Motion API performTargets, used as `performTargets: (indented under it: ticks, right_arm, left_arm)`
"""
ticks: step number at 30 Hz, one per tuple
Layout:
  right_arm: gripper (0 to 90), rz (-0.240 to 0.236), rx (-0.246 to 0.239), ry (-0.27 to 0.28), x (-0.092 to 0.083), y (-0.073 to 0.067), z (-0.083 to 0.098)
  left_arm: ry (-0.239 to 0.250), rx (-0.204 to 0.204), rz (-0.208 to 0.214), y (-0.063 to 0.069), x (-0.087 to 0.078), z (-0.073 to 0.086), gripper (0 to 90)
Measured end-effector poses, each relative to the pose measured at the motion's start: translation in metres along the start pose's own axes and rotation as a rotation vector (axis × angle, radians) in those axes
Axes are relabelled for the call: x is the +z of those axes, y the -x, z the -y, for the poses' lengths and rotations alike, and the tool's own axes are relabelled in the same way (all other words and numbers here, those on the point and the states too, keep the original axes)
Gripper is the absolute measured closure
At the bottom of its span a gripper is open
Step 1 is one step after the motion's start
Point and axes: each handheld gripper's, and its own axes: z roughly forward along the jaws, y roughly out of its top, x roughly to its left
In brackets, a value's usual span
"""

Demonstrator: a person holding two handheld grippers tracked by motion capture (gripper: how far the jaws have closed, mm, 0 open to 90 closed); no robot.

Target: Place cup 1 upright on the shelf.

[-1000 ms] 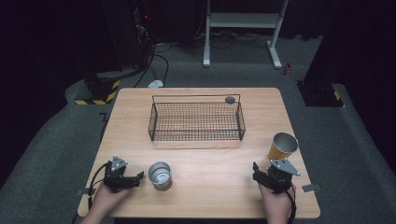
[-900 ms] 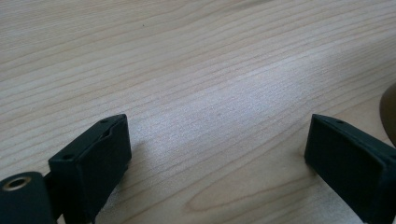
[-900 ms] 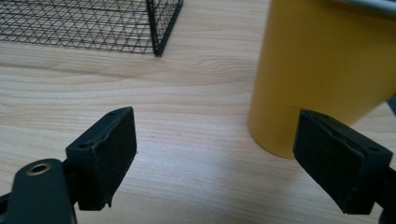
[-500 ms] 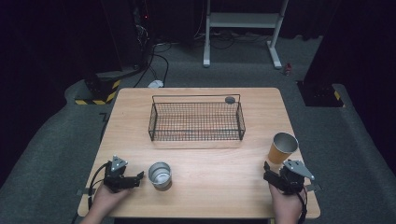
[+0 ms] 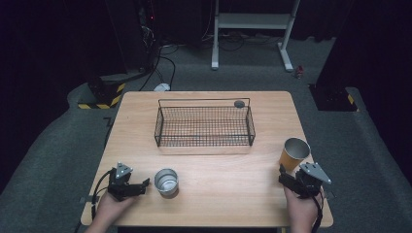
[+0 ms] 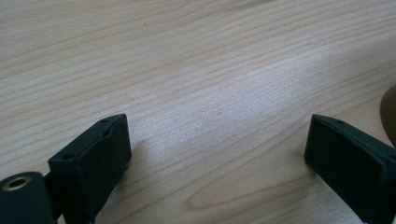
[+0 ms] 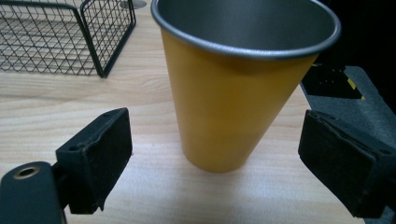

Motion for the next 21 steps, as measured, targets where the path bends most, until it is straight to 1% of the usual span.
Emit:
performTargets:
  ticks: [1, 2, 7, 12, 14, 16, 20, 21]
  right_arm:
    - [9.7, 0.0, 0.0, 0.0, 0.0, 0.0, 0.0]
    - [9.6, 0.01, 0.0, 0.011, 0.003, 0.001, -0.002]
    - [9.6, 0.01, 0.004, 0.024, 0.012, 0.002, -0.006]
    - [9.7, 0.029, 0.006, 0.034, 0.021, 0.002, -0.012]
    - [9.8, 0.023, 0.014, 0.046, 0.023, 0.004, -0.014]
    - [9.8, 0.039, 0.015, 0.043, 0.025, 0.005, -0.015]
    - [9.7, 0.038, 0.031, 0.047, 0.03, 0.01, -0.019]
    - [9.7, 0.036, 0.026, 0.05, 0.031, 0.01, -0.02]
  left_arm:
    - [0.0, 0.0, 0.0, 0.0, 0.0, 0.0, 7.7]
    - [0.0, -0.002, -0.002, 0.0, 0.0, 0.0, 7.8]
    - [-0.001, -0.009, -0.008, 0.001, 0.0, 0.0, 7.7]
    - [0.0, -0.019, -0.017, 0.002, -0.001, 0.001, 7.6]
    - [0.0, -0.018, -0.016, 0.002, -0.001, 0.001, 7.5]
    - [0.0, -0.018, -0.017, 0.002, -0.001, 0.001, 7.4]
    - [0.0, -0.018, -0.017, 0.002, -0.001, 0.001, 7.5]
    - [0.0, -0.019, -0.017, 0.002, -0.001, 0.001, 7.5]
